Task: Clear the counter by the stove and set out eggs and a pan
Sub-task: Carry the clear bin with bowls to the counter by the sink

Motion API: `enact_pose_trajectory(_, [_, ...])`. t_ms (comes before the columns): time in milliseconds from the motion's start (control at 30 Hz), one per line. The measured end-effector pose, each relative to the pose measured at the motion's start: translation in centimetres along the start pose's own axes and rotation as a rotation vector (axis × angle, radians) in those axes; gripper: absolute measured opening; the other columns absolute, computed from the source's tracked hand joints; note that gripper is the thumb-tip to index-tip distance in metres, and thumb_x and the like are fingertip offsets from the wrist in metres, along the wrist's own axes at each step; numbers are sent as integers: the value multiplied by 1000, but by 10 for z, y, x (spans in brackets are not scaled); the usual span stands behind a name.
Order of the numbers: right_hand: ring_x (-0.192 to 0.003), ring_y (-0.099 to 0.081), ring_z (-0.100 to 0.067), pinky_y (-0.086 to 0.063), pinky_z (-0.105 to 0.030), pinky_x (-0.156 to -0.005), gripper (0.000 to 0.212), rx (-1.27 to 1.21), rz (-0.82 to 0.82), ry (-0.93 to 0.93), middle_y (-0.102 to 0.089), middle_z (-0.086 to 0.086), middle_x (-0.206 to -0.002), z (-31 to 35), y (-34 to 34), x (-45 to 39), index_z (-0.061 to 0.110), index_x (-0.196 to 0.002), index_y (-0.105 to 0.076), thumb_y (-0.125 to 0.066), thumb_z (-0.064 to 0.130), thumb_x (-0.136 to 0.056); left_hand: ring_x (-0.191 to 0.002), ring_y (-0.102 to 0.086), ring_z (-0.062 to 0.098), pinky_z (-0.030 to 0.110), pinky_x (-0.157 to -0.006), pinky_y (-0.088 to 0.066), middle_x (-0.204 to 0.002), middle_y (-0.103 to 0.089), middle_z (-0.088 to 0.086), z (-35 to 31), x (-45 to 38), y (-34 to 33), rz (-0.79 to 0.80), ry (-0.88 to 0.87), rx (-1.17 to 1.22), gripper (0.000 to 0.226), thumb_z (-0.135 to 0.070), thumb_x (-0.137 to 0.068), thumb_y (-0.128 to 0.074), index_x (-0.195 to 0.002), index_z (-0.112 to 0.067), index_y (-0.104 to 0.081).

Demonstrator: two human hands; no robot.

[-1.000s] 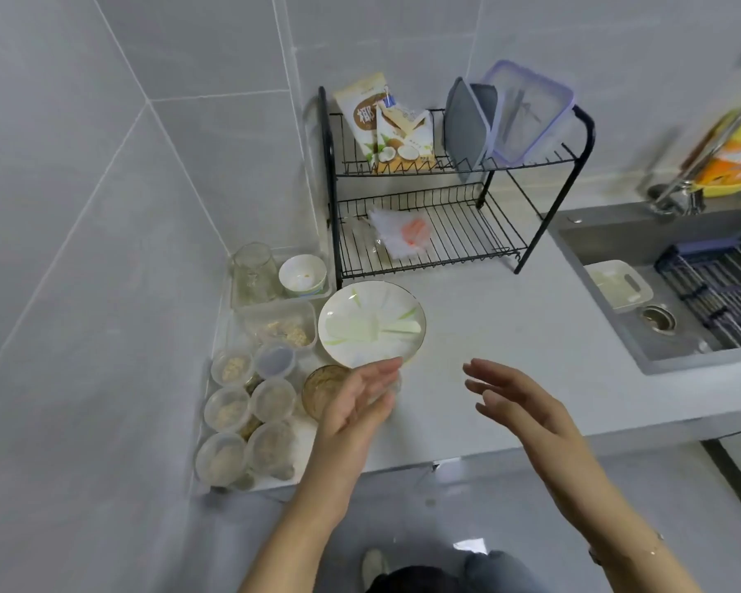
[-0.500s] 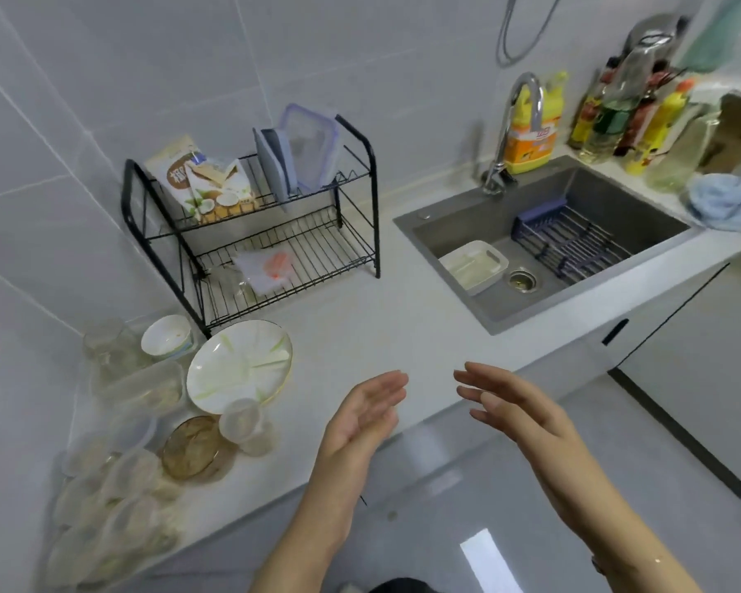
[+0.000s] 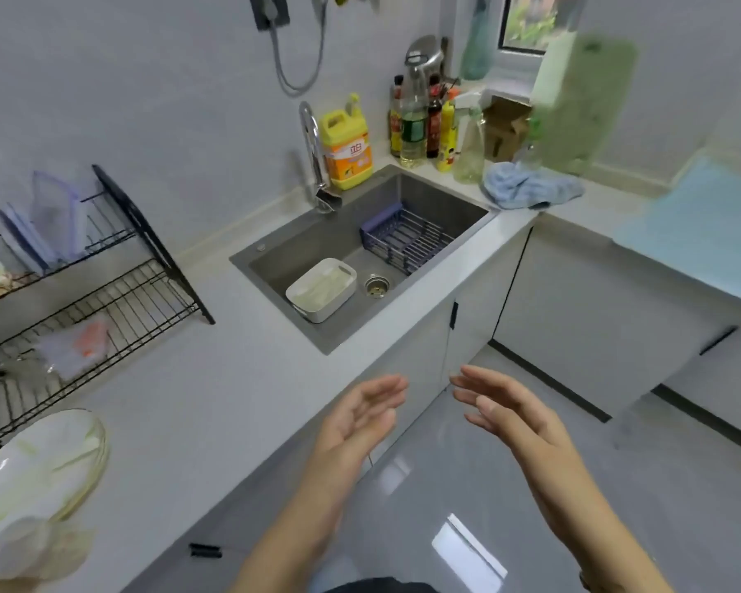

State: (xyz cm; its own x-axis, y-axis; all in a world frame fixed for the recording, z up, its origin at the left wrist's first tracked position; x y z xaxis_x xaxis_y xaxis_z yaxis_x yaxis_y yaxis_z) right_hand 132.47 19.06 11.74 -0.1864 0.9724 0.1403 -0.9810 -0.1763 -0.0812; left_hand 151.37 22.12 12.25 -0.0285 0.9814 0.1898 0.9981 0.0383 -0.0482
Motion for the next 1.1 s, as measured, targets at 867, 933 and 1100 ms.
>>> enact_pose_trajectory(867, [-108,-66,-13,-50,-36,-99,29,-173,-879,-74,-71,5,-113,11,192,-122,20,-113,-64,-50,2,-94,-119,-58,8,39,-110,-39,-124,-66,-8,-28,-304,-221,803,128,-68,40,-22,-83,-55,-122,-16,-59])
enact_pose_trajectory(933, [-108,-66,-13,-50,-36,-98,30,-179,-937,-75,-71,4,-113,12,207,-122,20,-112,-65,-50,1,-94,-119,-58,9,40,-110,-39,-124,-66,-7,-27,-316,-239,850,137,-76,40,-21,-83,-55,-122,-15,-59])
enact_pose_trajectory(1100, [-109,-66,-16,-51,-33,-97,31,-226,-1073,-40,-71,3,-114,11,258,-108,18,-114,-64,-47,1,-95,-119,-59,11,41,-109,-40,-123,-67,-6,-17,-329,-302,945,176,-95,38,-21,-82,-55,-119,-15,-61])
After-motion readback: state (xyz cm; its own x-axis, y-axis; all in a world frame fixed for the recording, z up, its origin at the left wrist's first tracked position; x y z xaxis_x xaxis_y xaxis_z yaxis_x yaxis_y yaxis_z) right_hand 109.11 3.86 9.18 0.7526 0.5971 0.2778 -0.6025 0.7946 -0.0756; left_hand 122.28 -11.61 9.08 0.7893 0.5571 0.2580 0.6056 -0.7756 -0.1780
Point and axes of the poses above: each hand's wrist, its own x-axis away from the middle knuckle, its own y-axis out of the back of the hand, z = x × y, the point moved 3 cm from there along -x, towards the middle knuckle
